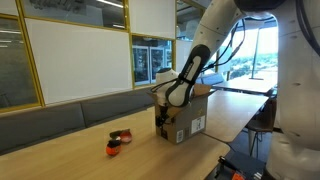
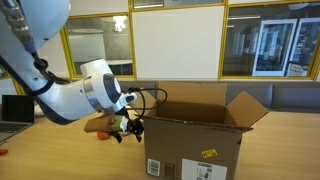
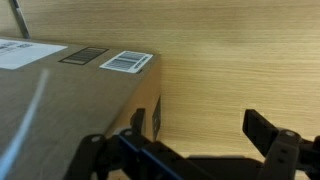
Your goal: Put the objects on the left inside the box
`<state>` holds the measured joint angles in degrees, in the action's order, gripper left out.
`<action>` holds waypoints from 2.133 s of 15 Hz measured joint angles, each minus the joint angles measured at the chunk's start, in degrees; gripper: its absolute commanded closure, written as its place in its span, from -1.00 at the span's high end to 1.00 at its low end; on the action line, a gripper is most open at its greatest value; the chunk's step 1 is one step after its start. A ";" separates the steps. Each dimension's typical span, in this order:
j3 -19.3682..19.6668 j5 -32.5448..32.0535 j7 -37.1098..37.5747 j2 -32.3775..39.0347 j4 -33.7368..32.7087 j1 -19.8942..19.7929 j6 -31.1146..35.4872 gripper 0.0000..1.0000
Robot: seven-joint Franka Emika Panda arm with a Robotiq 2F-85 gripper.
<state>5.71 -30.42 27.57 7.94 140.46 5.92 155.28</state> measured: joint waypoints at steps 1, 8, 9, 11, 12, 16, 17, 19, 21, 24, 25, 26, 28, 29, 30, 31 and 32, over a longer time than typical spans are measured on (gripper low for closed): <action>0.34 0.00 0.04 0.29 -0.40 -0.33 0.00 1.00; 0.60 0.00 1.85 0.23 -1.62 -0.31 0.00 1.00; 0.33 0.00 2.29 -0.47 -1.61 0.06 0.00 1.00; -0.76 -0.09 3.38 -2.83 -1.28 1.06 -0.13 1.00; -1.78 -0.11 4.02 -4.50 -0.90 1.57 -0.30 1.00; -8.38 0.61 6.13 -11.97 1.53 2.95 -1.22 1.00; -10.28 1.77 6.14 -13.43 2.23 3.24 -1.22 1.00; -13.84 5.85 5.51 -15.11 3.39 4.17 -0.98 1.00; -16.62 9.58 4.48 -15.06 3.93 5.05 -0.49 1.00; -18.95 14.31 1.51 -13.15 4.09 5.90 1.54 1.00; -19.26 15.44 0.38 -12.04 4.00 5.98 2.23 1.00; -19.32 16.19 -0.24 -10.72 3.77 5.98 2.79 1.00; -19.12 17.35 -0.37 -7.48 2.77 5.94 3.74 1.00; -19.02 18.06 -0.40 -5.62 1.91 5.86 3.84 1.00; -18.91 18.51 -0.40 -3.67 0.77 5.72 3.85 1.00; -18.73 18.61 -0.29 -1.63 -0.55 5.51 3.85 1.00; -18.49 18.64 -0.15 0.42 -2.04 5.27 3.82 1.00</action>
<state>-12.78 -11.78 27.42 8.36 138.41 11.18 159.10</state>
